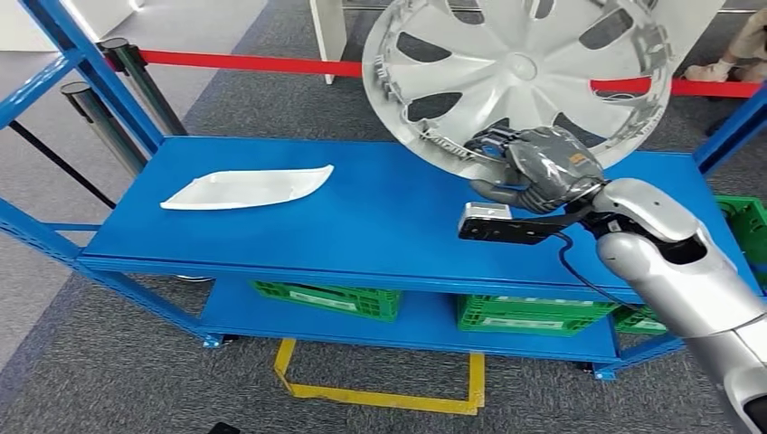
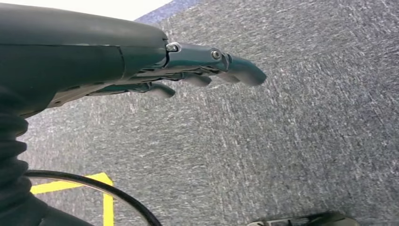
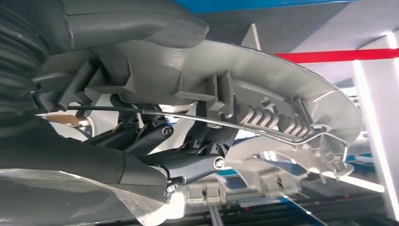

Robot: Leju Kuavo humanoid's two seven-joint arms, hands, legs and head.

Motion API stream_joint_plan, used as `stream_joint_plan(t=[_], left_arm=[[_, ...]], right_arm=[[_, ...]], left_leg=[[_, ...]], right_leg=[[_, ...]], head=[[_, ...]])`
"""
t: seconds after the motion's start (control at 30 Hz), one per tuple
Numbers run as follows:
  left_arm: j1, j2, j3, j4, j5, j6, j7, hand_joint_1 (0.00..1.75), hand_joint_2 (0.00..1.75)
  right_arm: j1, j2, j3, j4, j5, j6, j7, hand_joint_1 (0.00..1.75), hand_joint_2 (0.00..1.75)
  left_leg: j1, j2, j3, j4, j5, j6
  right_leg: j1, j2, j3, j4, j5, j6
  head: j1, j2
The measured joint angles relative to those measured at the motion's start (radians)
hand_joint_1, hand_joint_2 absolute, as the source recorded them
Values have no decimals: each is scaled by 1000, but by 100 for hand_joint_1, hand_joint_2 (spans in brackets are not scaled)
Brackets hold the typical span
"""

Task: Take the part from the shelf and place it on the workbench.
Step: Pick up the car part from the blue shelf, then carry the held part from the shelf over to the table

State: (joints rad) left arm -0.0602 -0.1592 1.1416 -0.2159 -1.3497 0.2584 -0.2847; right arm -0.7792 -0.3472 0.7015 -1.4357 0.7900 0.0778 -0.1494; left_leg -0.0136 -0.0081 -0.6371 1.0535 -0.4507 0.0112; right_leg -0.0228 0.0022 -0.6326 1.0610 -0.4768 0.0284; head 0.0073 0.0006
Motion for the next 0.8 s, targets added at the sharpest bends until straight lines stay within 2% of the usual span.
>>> stream_joint_plan(t=[0.03,0.07,0.13,0.17,0.2,0.23,0.27,0.33,0.37,0.4,0.47,0.5,0.53,0.57,0.6,0.67,0.7,0.73,0.77,0.8], left_arm=[[0,1,0,0,0,0,0,0,175],[0,1,0,0,0,1,0,0,175],[0,0,1,0,0,1,0,0,175],[0,0,1,0,0,1,0,0,175],[0,0,1,0,0,1,0,0,175],[-1,0,1,0,0,1,0,0,175],[-1,0,1,0,0,1,0,0,175],[-3,0,1,0,0,1,0,0,175],[-5,0,1,0,0,1,0,0,175],[-5,0,1,0,0,1,0,0,175],[-4,2,1,0,0,2,-1,0,175],[-2,2,2,0,1,3,-1,0,175],[-1,3,2,0,1,4,-2,0,175],[0,3,3,-1,1,6,-3,0,175],[-1,3,3,-1,2,8,-3,0,175],[-2,4,5,-1,3,13,-3,0,175],[-2,4,6,-1,4,14,-3,0,175],[-1,4,6,-1,4,15,-3,0,175],[-1,4,7,-1,4,16,-3,0,175],[0,3,8,-1,4,16,-3,0,175]], right_arm=[[-10,2,11,3,-3,4,1,175,175],[-18,3,20,6,-5,6,2,175,175],[-32,7,32,10,-6,7,3,175,175],[-37,8,38,13,-6,7,3,175,175],[-42,9,44,15,-7,7,3,175,175],[-46,10,50,17,-7,7,3,175,175],[-50,10,55,18,-7,7,3,175,175],[-59,10,62,19,-7,7,3,175,175],[-63,10,64,19,-7,7,4,175,175],[-66,10,66,20,-7,7,4,175,175],[-69,11,73,23,-10,7,5,175,175],[-69,10,78,24,-11,7,7,175,175],[-70,10,83,25,-13,7,9,175,175],[-73,10,88,26,-14,7,12,175,175],[-75,10,92,27,-14,7,16,175,175],[-80,10,99,28,-14,6,23,175,175],[-82,9,102,28,-13,6,26,175,175],[-83,8,104,28,-11,5,29,175,175],[-85,8,106,27,-9,4,33,175,175],[-87,7,107,27,-6,3,36,175,175]], left_leg=[[1,0,-5,15,-17,-5],[3,1,-16,49,-46,-11],[8,2,-53,169,-124,-19],[10,2,-69,228,-154,-21],[11,2,-73,262,-168,-20],[11,2,-61,260,-165,-18],[11,2,-29,218,-145,-13],[8,2,56,79,-101,-1],[5,1,86,24,-87,2],[2,1,99,-7,-80,4],[-4,1,92,-21,-66,8],[-4,3,88,-27,-55,12],[-3,5,82,-34,-42,17],[0,7,75,-40,-29,24],[1,9,65,-42,-19,29],[1,10,42,-41,-1,35],[1,10,30,-40,8,35],[1,10,18,-39,16,34],[1,10,7,-36,24,32],[2,10,-4,-33,31,29]], right_leg=[[-1,-2,-1,-1,3,-7],[-2,-3,-3,-3,7,-14],[0,-5,-11,-3,14,-24],[2,-5,-16,-3,18,-27],[4,-5,-21,-3,22,-28],[6,-5,-26,-3,27,-28],[8,-4,-30,-3,33,-28],[11,-4,-39,-3,44,-23],[12,-4,-44,-4,50,-19],[11,-4,-48,-6,57,-13],[7,-5,-54,-14,75,-1],[5,-4,-57,-16,76,4],[5,-4,-65,-11,63,8],[5,-3,-76,12,32,11],[4,-3,-90,55,-14,12],[4,-3,-116,179,-99,16],[4,-3,-119,227,-116,18],[4,-3,-108,246,-114,20],[4,-3,-79,229,-95,21],[4,-4,-35,178,-71,21]], head=[[-1,0],[-2,0],[-4,0],[-4,0],[-4,0],[-4,0],[-4,0],[-4,0],[-3,0],[-3,0],[-3,0],[-3,0],[-2,0],[-1,0],[-1,0],[1,0],[1,0],[1,0],[1,0],[1,0]])
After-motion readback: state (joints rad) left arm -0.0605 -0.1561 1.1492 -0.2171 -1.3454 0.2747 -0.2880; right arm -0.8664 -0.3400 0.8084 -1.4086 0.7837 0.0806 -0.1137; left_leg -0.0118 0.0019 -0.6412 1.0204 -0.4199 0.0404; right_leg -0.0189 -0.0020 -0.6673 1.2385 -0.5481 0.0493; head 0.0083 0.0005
